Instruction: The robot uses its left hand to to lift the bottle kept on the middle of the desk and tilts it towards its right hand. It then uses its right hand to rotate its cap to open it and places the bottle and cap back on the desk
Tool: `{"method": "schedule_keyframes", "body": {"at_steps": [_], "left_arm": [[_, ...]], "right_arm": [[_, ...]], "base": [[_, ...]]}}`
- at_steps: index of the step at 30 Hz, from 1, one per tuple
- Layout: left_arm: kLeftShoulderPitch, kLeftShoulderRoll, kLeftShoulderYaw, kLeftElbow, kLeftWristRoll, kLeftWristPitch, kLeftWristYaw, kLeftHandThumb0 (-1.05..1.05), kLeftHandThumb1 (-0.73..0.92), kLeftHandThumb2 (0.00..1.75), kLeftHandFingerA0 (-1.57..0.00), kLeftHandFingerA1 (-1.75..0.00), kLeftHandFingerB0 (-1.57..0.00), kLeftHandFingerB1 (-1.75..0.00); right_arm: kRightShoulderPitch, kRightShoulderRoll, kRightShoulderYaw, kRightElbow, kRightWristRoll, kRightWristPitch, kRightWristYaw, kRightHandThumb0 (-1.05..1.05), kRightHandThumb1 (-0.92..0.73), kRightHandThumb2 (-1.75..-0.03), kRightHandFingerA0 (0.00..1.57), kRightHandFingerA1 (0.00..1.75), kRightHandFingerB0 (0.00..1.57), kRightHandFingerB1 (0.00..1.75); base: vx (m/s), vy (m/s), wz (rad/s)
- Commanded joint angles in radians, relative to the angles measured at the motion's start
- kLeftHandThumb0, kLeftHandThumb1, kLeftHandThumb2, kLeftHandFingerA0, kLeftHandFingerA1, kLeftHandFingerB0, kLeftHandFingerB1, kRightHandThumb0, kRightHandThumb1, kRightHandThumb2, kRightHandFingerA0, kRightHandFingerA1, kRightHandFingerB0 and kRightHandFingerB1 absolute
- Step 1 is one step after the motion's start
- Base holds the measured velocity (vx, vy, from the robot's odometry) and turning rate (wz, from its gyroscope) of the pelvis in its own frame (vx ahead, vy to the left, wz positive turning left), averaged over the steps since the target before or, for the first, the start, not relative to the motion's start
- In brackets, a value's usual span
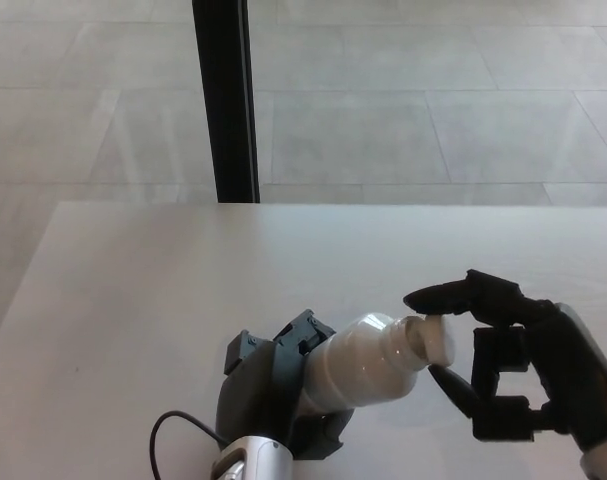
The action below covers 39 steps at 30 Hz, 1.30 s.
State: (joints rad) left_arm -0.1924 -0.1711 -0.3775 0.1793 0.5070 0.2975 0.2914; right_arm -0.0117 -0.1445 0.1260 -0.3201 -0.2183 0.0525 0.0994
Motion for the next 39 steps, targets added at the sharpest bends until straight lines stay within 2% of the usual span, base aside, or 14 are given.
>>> {"method": "schedule_keyframes", "body": {"at_steps": [1, 7, 8, 9, 12, 13, 15, 16, 18, 20, 23, 26, 29, 39], "left_arm": [[0.022, 0.036, 0.002, 0.038, 0.017, 0.068, -0.026, 0.05, 0.71, 0.86, -0.69, -1.67, -0.62, -1.12], [-0.012, 0.095, 0.014, 0.006, 0.031, 0.131, -0.089, 0.06, 0.68, 0.95, -0.76, -1.75, -0.67, -1.42], [-0.029, 0.123, 0.003, -0.003, 0.053, 0.167, -0.120, 0.02, 0.71, 0.85, -0.73, -1.71, -0.67, -1.05], [-0.075, 0.191, -0.040, -0.012, 0.118, 0.239, -0.208, -0.05, 0.78, 0.75, -0.75, -1.08, -0.60, -0.70], [-0.131, 0.280, -0.105, -0.018, 0.191, 0.301, -0.309, -0.05, 0.79, 0.73, -0.80, -1.05, -0.62, -0.67], [-0.157, 0.327, -0.132, -0.026, 0.219, 0.304, -0.360, -0.06, 0.79, 0.71, -0.82, -0.90, -0.67, -0.65], [-0.217, 0.423, -0.190, -0.033, 0.294, 0.308, -0.466, -0.10, 0.81, 0.70, -0.84, -0.99, -0.74, -0.76], [-0.255, 0.459, -0.217, -0.030, 0.321, 0.338, -0.537, -0.12, 0.83, 0.68, -0.81, -0.90, -0.68, -0.69], [-0.299, 0.487, -0.250, -0.020, 0.338, 0.383, -0.611, -0.16, 0.84, 0.62, -0.77, -0.87, -0.58, -0.62], [-0.363, 0.538, -0.308, 0.016, 0.399, 0.398, -0.723, -0.19, 0.68, 0.61, -0.76, -1.21, -0.62, -0.61], [-0.405, 0.578, -0.372, 0.035, 0.447, 0.383, -0.820, -0.25, 0.67, 0.60, -0.76, -1.17, -0.58, -0.58], [-0.479, 0.559, -0.453, 0.093, 0.469, 0.411, -0.957, -0.30, 0.68, 0.60, -0.77, -0.82, -0.50, -0.50], [-0.505, 0.514, -0.481, 0.129, 0.420, 0.459, -0.985, -0.31, 0.65, 0.59, -0.71, -1.05, -0.49, -0.52], [-0.530, 0.436, -0.529, 0.177, 0.319, 0.534, -0.997, -0.32, 0.68, 0.64, -0.64, -0.91, -0.45, -0.53]], "right_arm": [[-0.002, 0.010, -0.010, 0.020, -0.021, -0.022, -0.038, -0.19, -0.55, -1.13, 1.01, 1.60, 0.90, 0.87], [-0.020, -0.019, -0.044, 0.060, -0.028, -0.037, -0.033, -0.20, -0.55, -1.14, 1.03, 1.61, 0.89, 0.87], [-0.024, -0.026, -0.053, 0.072, -0.023, -0.043, -0.031, -0.20, -0.53, -1.16, 1.02, 1.63, 0.90, 0.88], [-0.029, -0.041, -0.066, 0.093, -0.024, -0.050, -0.030, -0.20, -0.52, -1.15, 1.01, 1.63, 0.90, 0.87], [-0.035, -0.058, -0.068, 0.108, -0.036, -0.043, -0.027, -0.20, -0.53, -1.12, 1.01, 1.64, 0.90, 0.87], [-0.035, -0.068, -0.070, 0.117, -0.041, -0.040, -0.024, -0.21, -0.54, -1.15, 1.23, 1.31, 0.86, 0.89], [-0.039, -0.086, -0.078, 0.146, -0.041, -0.050, -0.019, -0.20, -0.51, -1.12, 1.01, 1.61, 0.91, 0.87], [-0.042, -0.092, -0.084, 0.161, -0.034, -0.053, -0.015, -0.19, -0.53, -1.15, 1.22, 1.30, 0.87, 0.89], [-0.045, -0.101, -0.088, 0.175, -0.041, -0.058, -0.019, -0.20, -0.52, -1.10, 1.00, 1.61, 0.91, 0.86], [-0.044, -0.120, -0.087, 0.196, -0.076, -0.043, -0.033, -0.23, -0.57, -1.06, 1.01, 1.62, 0.92, 0.85], [-0.048, -0.126, -0.079, 0.236, -0.076, -0.050, -0.028, -0.21, -0.58, -0.99, 0.99, 1.58, 0.92, 0.82], [-0.061, -0.152, -0.029, 0.294, -0.120, -0.026, -0.001, -0.22, -0.58, -1.01, 0.99, 1.64, 0.90, 0.83], [-0.071, -0.196, 0.045, 0.376, -0.205, -0.017, 0.018, -0.23, -0.64, -0.96, 0.96, 1.60, 0.90, 0.80], [-0.180, -0.288, 0.281, 0.657, -0.450, -0.060, -0.017, -0.31, -0.64, -0.77, 0.89, 1.33, 0.92, 0.77]], "base": [[0.00, 0.000, 0.00], [0.00, 0.000, 0.00], [0.00, 0.000, 0.00], [0.00, 0.000, 0.00], [0.00, 0.000, 0.00], [0.00, 0.000, 0.00], [0.00, 0.000, 0.00], [0.00, 0.000, 0.00], [0.00, 0.000, 0.00], [0.00, 0.000, 0.00], [0.00, 0.000, 0.00], [0.00, 0.000, 0.00], [0.00, 0.000, 0.00], [0.00, 0.000, 0.00]]}}
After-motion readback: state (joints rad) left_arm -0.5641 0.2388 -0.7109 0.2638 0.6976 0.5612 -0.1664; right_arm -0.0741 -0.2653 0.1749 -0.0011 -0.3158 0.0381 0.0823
